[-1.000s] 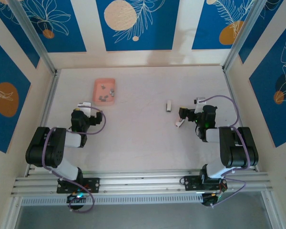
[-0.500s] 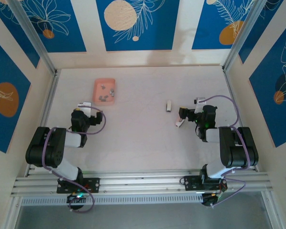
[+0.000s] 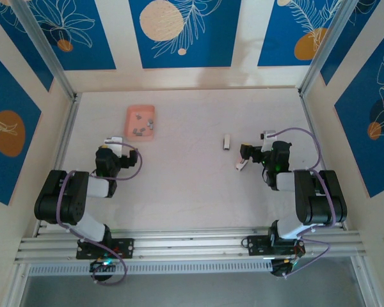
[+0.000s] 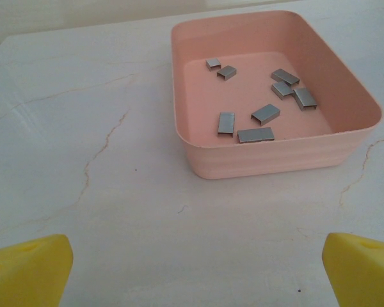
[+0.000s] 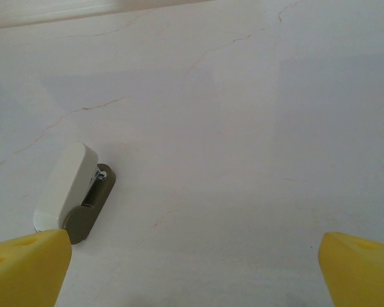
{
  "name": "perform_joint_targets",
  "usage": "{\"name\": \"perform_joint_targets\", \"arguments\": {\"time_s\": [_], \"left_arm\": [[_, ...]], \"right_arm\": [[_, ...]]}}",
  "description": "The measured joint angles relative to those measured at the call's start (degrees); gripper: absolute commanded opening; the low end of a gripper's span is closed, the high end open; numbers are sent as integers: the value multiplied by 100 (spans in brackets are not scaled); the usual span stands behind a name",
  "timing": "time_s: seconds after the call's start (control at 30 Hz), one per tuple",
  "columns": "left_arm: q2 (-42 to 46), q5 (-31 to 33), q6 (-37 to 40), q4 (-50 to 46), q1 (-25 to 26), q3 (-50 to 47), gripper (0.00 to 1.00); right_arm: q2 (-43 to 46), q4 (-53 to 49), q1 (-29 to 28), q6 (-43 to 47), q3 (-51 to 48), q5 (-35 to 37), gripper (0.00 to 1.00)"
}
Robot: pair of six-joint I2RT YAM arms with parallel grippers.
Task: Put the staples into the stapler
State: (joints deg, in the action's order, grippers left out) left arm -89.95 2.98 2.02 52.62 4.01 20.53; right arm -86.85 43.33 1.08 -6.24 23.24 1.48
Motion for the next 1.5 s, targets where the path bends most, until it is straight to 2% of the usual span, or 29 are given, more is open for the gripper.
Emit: {"name": "perform_joint_targets", "arguments": {"time_s": [1.27, 1.5], "left_arm": [[0, 0, 2, 0, 0, 0, 100], [173, -7, 2, -269, 0, 33, 93]], "right_arm": [[0, 0, 0, 0, 0, 0, 99], [52, -295, 22, -52, 125, 35, 99]]}}
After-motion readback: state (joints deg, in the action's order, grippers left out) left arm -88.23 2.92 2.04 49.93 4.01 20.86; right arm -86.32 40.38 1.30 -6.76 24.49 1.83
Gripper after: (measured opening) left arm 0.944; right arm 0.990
